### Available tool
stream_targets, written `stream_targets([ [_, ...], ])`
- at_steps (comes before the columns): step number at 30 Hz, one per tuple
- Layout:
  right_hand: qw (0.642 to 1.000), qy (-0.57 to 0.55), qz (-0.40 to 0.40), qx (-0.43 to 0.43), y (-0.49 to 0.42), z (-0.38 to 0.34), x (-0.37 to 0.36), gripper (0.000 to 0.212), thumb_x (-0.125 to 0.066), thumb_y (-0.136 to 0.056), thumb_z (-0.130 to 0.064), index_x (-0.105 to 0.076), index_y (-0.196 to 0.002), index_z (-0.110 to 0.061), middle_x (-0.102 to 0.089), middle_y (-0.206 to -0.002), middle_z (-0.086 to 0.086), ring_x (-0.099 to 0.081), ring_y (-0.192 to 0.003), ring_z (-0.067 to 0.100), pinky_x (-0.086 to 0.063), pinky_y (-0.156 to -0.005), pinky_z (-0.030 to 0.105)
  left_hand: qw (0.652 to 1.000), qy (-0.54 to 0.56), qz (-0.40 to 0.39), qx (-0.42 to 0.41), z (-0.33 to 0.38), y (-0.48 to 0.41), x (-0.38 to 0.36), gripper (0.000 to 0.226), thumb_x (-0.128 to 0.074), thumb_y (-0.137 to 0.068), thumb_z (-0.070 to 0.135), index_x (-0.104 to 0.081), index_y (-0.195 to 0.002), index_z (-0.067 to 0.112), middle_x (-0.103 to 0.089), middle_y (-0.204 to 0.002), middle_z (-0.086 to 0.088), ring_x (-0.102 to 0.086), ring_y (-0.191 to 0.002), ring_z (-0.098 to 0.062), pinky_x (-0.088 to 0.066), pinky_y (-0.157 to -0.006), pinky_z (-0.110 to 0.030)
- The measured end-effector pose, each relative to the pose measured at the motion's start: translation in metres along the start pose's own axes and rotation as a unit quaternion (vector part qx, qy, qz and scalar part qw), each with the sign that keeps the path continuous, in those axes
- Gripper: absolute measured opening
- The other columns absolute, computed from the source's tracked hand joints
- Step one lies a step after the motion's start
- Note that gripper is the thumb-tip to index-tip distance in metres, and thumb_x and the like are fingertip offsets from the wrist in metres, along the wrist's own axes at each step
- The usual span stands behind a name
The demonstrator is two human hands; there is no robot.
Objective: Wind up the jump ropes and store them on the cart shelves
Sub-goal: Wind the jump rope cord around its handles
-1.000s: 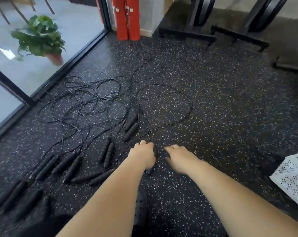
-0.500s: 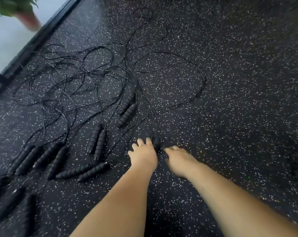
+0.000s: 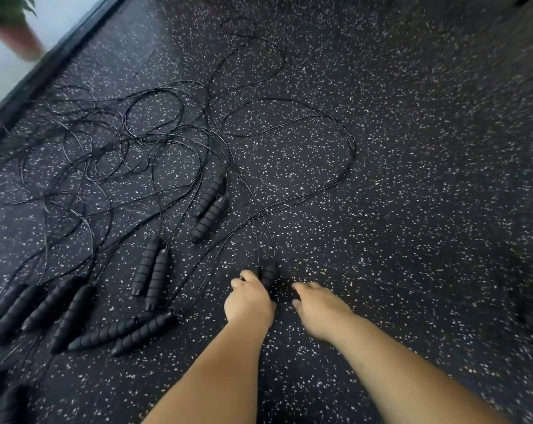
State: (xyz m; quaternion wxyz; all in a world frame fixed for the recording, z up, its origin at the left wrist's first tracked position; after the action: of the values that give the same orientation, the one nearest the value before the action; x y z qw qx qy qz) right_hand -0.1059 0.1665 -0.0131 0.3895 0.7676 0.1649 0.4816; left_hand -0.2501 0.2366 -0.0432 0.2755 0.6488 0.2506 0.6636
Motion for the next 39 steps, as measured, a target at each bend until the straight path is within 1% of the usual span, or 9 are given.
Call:
stream_targets([
  [5, 0.999, -0.036, 0.032, -0.016, 0.02, 0.007, 0.028, 0.051, -0.032, -0.115, -0.038, -0.027, -0.164, -0.023, -0.042, -0.161, 0.008, -0.05, -0.141, 0.031, -0.044, -0.113, 0.046, 0.996, 0.089, 0.012, -0.006, 0.023, 0.018, 0.034, 0.093, -0.071, -0.097, 0.048, -0.017, -0.158, 0.004, -0.044, -0.147, -0.017, -0.063, -0.125, -0.034, -0.053, -0.089, -0.041],
  [10, 0.995, -0.073, 0.071, -0.022, 0.06, 0.006, 0.079, 0.053, -0.032, -0.115, -0.041, -0.026, -0.165, -0.025, -0.045, -0.162, 0.009, -0.049, -0.143, 0.03, -0.043, -0.116, 0.045, 0.988, 0.137, 0.044, -0.05, 0.045, 0.062, 0.1, 0.078, -0.067, -0.099, 0.047, -0.024, -0.151, 0.009, -0.046, -0.142, -0.015, -0.062, -0.121, -0.035, -0.047, -0.084, -0.041],
  [17, 0.968, -0.149, 0.2, 0.009, 0.161, -0.007, 0.178, 0.058, -0.029, -0.114, -0.048, -0.03, -0.164, -0.019, -0.052, -0.157, 0.013, -0.053, -0.14, 0.033, -0.044, -0.113, 0.042, 0.957, 0.215, 0.118, -0.159, 0.079, 0.155, 0.203, 0.081, -0.067, -0.097, 0.046, -0.023, -0.156, 0.012, -0.045, -0.144, -0.014, -0.06, -0.121, -0.038, -0.049, -0.092, -0.043],
  [21, 0.934, -0.208, 0.29, 0.024, 0.233, -0.008, 0.232, 0.063, -0.029, -0.112, -0.056, -0.039, -0.16, -0.017, -0.057, -0.152, 0.013, -0.055, -0.137, 0.035, -0.045, -0.107, 0.041, 0.925, 0.233, 0.176, -0.244, 0.105, 0.232, 0.257, 0.082, -0.065, -0.098, 0.047, -0.021, -0.16, 0.015, -0.044, -0.147, -0.011, -0.061, -0.12, -0.037, -0.052, -0.097, -0.047],
  [27, 0.854, -0.286, 0.426, 0.09, 0.356, -0.007, 0.29, 0.04, -0.039, -0.112, -0.049, -0.062, -0.129, -0.022, -0.07, -0.12, 0.003, -0.062, -0.108, 0.027, -0.041, -0.083, 0.036, 0.88, 0.227, 0.238, -0.342, 0.139, 0.361, 0.311, 0.085, -0.061, -0.102, 0.035, -0.01, -0.167, 0.019, -0.033, -0.16, -0.011, -0.057, -0.132, -0.036, -0.049, -0.104, -0.048],
  [30, 0.788, -0.363, 0.477, 0.139, 0.421, 0.001, 0.307, 0.028, -0.053, -0.109, -0.044, -0.069, -0.122, -0.024, -0.072, -0.115, -0.002, -0.066, -0.103, 0.022, -0.051, -0.092, 0.044, 0.855, 0.243, 0.257, -0.379, 0.144, 0.421, 0.333, 0.088, -0.065, -0.101, 0.035, -0.01, -0.168, 0.02, -0.032, -0.161, -0.009, -0.055, -0.136, -0.036, -0.047, -0.106, -0.048],
  [33, 0.726, -0.415, 0.515, 0.19, 0.486, 0.006, 0.317, 0.025, -0.06, -0.107, -0.037, -0.072, -0.127, -0.028, -0.074, -0.118, -0.007, -0.069, -0.109, 0.016, -0.057, -0.098, 0.048, 0.811, 0.292, 0.235, -0.449, 0.147, 0.48, 0.348, 0.086, -0.074, -0.088, 0.042, -0.029, -0.16, 0.031, -0.046, -0.147, -0.002, -0.062, -0.124, -0.029, -0.053, -0.104, -0.048],
  [35, 0.709, -0.411, 0.531, 0.215, 0.523, 0.008, 0.319, 0.028, -0.061, -0.106, -0.035, -0.071, -0.132, -0.03, -0.074, -0.124, -0.012, -0.068, -0.114, 0.01, -0.056, -0.101, 0.043, 0.785, 0.311, 0.221, -0.489, 0.15, 0.507, 0.356, 0.093, -0.078, -0.074, 0.05, -0.035, -0.156, 0.037, -0.051, -0.138, 0.001, -0.063, -0.117, -0.023, -0.056, -0.101, -0.048],
  [39, 0.717, -0.377, 0.53, 0.252, 0.572, 0.008, 0.309, 0.027, -0.063, -0.107, -0.031, -0.071, -0.132, -0.035, -0.075, -0.123, -0.02, -0.068, -0.115, -0.001, -0.055, -0.1, 0.032, 0.763, 0.318, 0.186, -0.532, 0.148, 0.543, 0.358, 0.111, -0.088, -0.07, 0.039, -0.025, -0.162, 0.04, -0.045, -0.141, 0.003, -0.057, -0.123, -0.02, -0.054, -0.101, -0.041],
])
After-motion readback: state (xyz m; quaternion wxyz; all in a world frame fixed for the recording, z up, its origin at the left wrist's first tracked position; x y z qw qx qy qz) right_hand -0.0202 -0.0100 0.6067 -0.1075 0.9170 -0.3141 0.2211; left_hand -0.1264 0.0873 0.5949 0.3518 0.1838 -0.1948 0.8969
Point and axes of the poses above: each hand's wrist, its own y-axis away from the middle knuckle, its own x-axis out of the back of the hand, z = x × y, the point moved 8 cm from there along -y, towards the middle knuckle
